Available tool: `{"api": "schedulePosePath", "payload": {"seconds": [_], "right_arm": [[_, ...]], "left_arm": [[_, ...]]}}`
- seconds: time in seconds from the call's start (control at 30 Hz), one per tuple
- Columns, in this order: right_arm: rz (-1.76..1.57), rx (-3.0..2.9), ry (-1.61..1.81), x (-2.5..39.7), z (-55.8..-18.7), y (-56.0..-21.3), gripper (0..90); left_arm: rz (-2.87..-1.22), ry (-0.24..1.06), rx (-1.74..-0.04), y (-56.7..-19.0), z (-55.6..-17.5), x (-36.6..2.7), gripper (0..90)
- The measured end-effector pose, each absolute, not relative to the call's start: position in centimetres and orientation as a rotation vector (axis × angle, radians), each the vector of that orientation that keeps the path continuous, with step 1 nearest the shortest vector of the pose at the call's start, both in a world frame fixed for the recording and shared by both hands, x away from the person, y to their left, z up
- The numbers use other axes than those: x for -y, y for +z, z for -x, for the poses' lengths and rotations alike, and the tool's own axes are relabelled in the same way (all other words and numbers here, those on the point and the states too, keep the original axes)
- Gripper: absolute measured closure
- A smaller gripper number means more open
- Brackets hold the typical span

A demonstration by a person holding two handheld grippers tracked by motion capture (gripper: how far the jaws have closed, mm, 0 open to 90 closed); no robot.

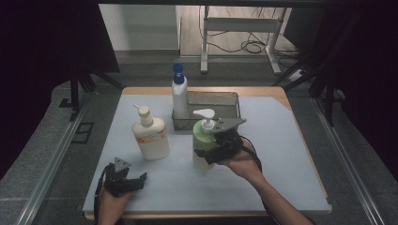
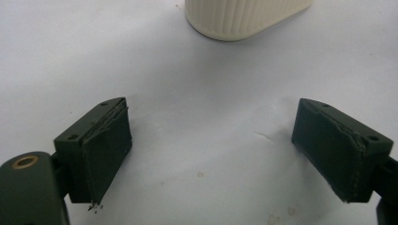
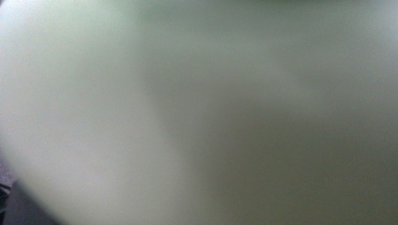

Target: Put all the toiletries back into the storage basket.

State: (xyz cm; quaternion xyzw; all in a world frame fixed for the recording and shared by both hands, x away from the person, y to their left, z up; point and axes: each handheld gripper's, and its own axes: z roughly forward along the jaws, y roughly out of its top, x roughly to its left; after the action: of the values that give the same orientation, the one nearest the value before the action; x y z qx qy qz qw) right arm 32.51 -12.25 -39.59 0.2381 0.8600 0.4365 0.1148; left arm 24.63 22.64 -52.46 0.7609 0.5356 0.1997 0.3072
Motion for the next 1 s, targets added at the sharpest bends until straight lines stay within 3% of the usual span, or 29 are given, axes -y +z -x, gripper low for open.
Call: {"api": "schedulePosePath", "payload": {"seconds": [1.0], "right_arm": [[-0.794, -2.410, 1.274, 11.8, -37.4, -36.9, 12.4]], "left_arm": [[-2.011, 0.528, -1.416, -52.5, -24.6, -22.6, 12.0]]}}
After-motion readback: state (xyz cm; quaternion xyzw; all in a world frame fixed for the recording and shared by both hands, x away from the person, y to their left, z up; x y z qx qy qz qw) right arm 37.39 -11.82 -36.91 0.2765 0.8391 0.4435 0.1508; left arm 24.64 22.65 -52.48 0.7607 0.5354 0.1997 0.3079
